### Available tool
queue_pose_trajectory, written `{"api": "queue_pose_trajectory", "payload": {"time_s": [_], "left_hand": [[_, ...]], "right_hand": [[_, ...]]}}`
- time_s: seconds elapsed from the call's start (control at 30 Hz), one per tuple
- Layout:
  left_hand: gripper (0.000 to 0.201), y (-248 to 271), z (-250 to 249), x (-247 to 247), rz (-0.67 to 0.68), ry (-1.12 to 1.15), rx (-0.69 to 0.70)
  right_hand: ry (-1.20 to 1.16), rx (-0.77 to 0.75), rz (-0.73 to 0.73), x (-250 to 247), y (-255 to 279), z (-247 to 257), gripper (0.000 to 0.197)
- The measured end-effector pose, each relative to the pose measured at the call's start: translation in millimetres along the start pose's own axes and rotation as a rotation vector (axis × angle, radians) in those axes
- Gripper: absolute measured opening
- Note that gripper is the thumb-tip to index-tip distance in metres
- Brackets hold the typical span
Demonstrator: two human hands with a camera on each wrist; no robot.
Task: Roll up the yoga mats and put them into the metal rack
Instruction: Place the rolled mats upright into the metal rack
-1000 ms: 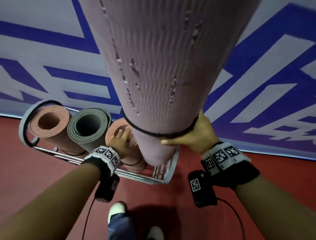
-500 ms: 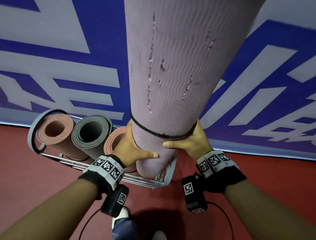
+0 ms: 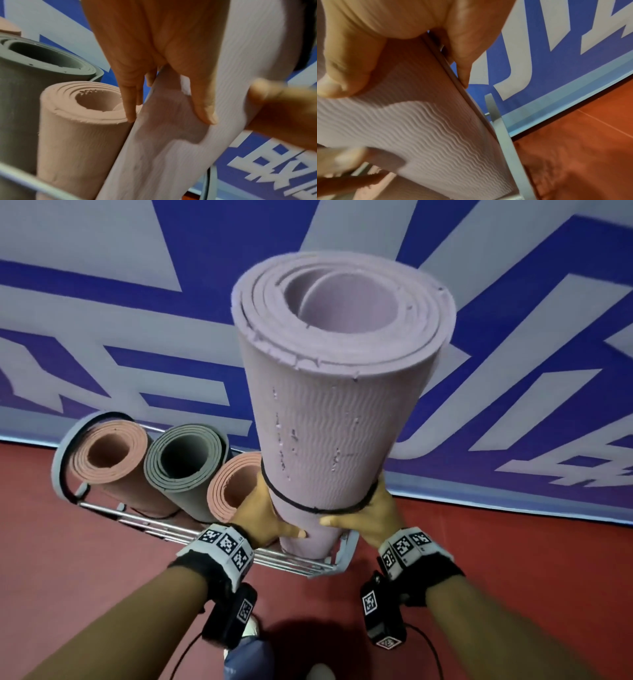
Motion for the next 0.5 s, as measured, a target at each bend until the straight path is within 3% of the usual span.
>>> {"api": "queue_pose_trajectory", "payload": {"time_s": [0.17, 0.3, 0.43, 0.5], "left_hand": [[0.129, 3, -20, -16, 0.072, 0.143, 0.073], [0.122, 4, -40, -26, 0.007, 0.254, 0.048], [0.126, 12, -52, -30, -0.108, 0.210, 0.078], [0.117, 19, -57, -35, -0.177, 0.206, 0.088]], "right_hand": [[0.132, 0.071, 0.054, 4, 7, -28, 0.117], [0.221, 0.063, 0.123, 1, -7, -13, 0.120], [0.189, 0.052, 0.052, 2, 0, -15, 0.122], [0.166, 0.065, 0.053, 3, -2, -3, 0.105]]}}
Point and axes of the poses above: each hand's wrist, its own y-axis away from the middle knuckle, its own x-axis out of the palm, z = x × y, the point moved 3 cm from there along -y, towards the middle knuckle, and after that the axes turned 13 degrees about -z, right-handed, at the moved point
